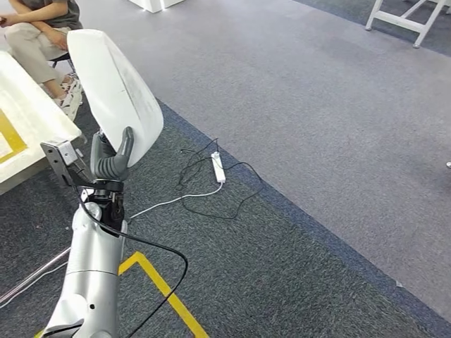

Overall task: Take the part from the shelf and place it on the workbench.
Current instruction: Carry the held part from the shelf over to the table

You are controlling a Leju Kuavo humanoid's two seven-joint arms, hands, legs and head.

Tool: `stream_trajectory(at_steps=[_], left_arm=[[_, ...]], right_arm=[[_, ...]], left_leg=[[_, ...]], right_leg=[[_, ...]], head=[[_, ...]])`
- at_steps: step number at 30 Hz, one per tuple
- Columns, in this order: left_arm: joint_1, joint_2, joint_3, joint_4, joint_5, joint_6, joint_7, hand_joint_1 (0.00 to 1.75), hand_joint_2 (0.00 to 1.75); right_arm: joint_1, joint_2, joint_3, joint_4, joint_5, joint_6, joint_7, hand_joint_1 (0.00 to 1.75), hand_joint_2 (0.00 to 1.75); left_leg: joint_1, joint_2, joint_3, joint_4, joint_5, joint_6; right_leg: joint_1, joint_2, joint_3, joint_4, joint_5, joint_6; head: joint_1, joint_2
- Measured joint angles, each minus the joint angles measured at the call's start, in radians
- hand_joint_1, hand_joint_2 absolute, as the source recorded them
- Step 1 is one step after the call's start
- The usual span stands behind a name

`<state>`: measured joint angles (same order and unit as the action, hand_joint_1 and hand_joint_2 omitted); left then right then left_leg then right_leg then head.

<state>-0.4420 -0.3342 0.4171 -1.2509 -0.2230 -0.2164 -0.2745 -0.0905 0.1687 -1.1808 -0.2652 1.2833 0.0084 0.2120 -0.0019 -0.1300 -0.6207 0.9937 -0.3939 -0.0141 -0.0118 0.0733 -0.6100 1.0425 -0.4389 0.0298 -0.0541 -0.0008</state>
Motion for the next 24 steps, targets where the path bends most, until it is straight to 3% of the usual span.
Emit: stream_trajectory(at_steps=[1,3,4,6,8,9,10,12,14,15,17,19,21,23,24], left_arm=[[0.0,0.001,0.0,0.0,-0.002,0.003,0.001,1.75,1.75],[-0.002,0.003,0.001,0.0,-0.005,0.007,0.003,1.75,1.75],[-0.005,0.003,0.0,0.0,-0.007,0.008,0.004,1.75,1.75],[-0.011,0.002,-0.002,0.0,-0.013,0.015,0.008,1.75,1.75],[-0.013,0.001,-0.001,0.003,-0.019,0.03,0.021,1.75,1.75],[-0.013,0.001,0.0,0.005,-0.02,0.037,0.027,1.75,1.75],[-0.014,0.001,0.002,0.007,-0.02,0.042,0.031,1.75,1.75],[-0.019,0.001,0.004,0.008,-0.02,0.047,0.032,1.75,1.75],[-0.028,-0.002,0.005,0.01,-0.019,0.047,0.032,1.75,1.75],[-0.03,-0.003,0.006,0.011,-0.019,0.047,0.033,1.75,1.75],[-0.032,-0.003,0.009,0.013,-0.019,0.048,0.032,1.75,1.75],[-0.037,-0.004,0.011,0.017,-0.019,0.047,0.03,1.75,1.75],[-0.042,-0.01,0.011,0.024,-0.021,0.045,0.027,1.75,1.75],[-0.041,-0.013,0.009,0.03,-0.023,0.044,0.026,1.75,1.75],[-0.04,-0.014,0.009,0.033,-0.023,0.044,0.026,1.75,1.75]], right_arm=[[0.0,0.0,0.0,0.0,0.003,-0.002,0.0,0.0,0.0],[-0.002,0.0,0.0,0.0,0.008,-0.005,0.0,0.0,0.0],[-0.002,0.0,0.0,0.0,0.009,-0.006,0.0,0.0,0.0],[0.0,0.0,0.0,0.0,0.009,-0.007,0.0,0.0,0.0],[0.002,0.0,0.0,0.0,0.007,-0.011,0.0,0.0,0.0],[0.002,0.0,0.0,0.0,0.006,-0.012,0.0,0.0,0.0],[0.001,0.0,0.0,0.0,0.005,-0.013,0.0,0.0,0.0],[0.0,0.0,0.0,0.0,0.004,-0.013,0.0,0.0,0.0],[0.0,0.0,0.0,0.0,0.004,-0.013,0.0,0.0,0.0],[0.0,0.0,0.0,0.0,0.004,-0.013,-0.001,0.0,0.0],[-0.003,0.0,-0.001,0.0,0.002,-0.013,-0.006,0.0,0.0],[-0.005,0.0,-0.001,0.0,0.0,-0.014,-0.012,0.0,0.0],[-0.004,0.0,-0.001,0.0,-0.002,-0.014,-0.014,0.0,0.0],[-0.002,0.0,-0.001,0.0,-0.003,-0.014,-0.012,0.0,0.0],[-0.001,0.0,-0.001,0.0,-0.003,-0.014,-0.012,0.0,0.0]], left_leg=[[0.002,-0.008,-0.001,-0.002,0.002,-0.004],[0.001,0.017,-0.012,0.015,-0.012,-0.013],[-0.001,0.044,-0.03,0.051,-0.035,-0.016],[-0.003,0.097,-0.092,0.177,-0.098,-0.023],[-0.002,0.114,-0.143,0.275,-0.125,-0.026],[-0.001,0.118,-0.144,0.274,-0.112,-0.026],[-0.001,0.125,-0.123,0.235,-0.083,-0.024],[-0.006,0.175,-0.049,0.1,-0.025,-0.019],[-0.012,0.213,-0.001,0.011,-0.004,-0.01],[-0.014,0.213,0.004,-0.001,-0.006,-0.006],[-0.011,0.183,0.004,-0.006,-0.004,0.004],[-0.004,0.157,0.007,-0.01,0.0,0.016],[-0.001,0.13,0.008,-0.011,0.001,0.024],[-0.001,0.1,0.008,-0.01,0.001,0.026],[-0.001,0.086,0.009,-0.009,0.001,0.026]], right_leg=[[0.001,-0.01,0.0,0.0,0.002,-0.006],[0.001,-0.029,0.002,-0.005,0.005,-0.016],[0.001,-0.04,0.003,-0.008,0.006,-0.021],[0.002,-0.066,0.004,-0.009,0.005,-0.028],[0.003,-0.094,0.004,-0.009,0.003,-0.03],[0.003,-0.107,0.005,-0.009,0.002,-0.03],[0.003,-0.119,0.006,-0.009,0.001,-0.029],[0.007,-0.141,0.011,-0.008,-0.004,-0.023],[0.014,-0.162,0.016,-0.008,-0.01,-0.014],[0.017,-0.174,0.019,-0.009,-0.012,-0.01],[0.016,-0.187,0.027,-0.012,-0.018,0.001],[0.013,-0.145,0.012,0.031,-0.047,0.011],[0.01,-0.09,-0.048,0.154,-0.106,0.018],[0.009,-0.077,-0.11,0.264,-0.139,0.019],[0.009,-0.075,-0.12,0.271,-0.128,0.019]], head=[[0.0,0.0],[-0.004,0.0],[-0.008,0.0],[-0.015,0.0],[-0.015,0.0],[-0.016,0.0],[-0.016,0.0],[-0.017,0.0],[-0.016,0.0],[-0.015,0.0],[-0.013,0.0],[-0.009,0.0],[-0.002,0.0],[0.001,0.0],[0.001,0.0]])
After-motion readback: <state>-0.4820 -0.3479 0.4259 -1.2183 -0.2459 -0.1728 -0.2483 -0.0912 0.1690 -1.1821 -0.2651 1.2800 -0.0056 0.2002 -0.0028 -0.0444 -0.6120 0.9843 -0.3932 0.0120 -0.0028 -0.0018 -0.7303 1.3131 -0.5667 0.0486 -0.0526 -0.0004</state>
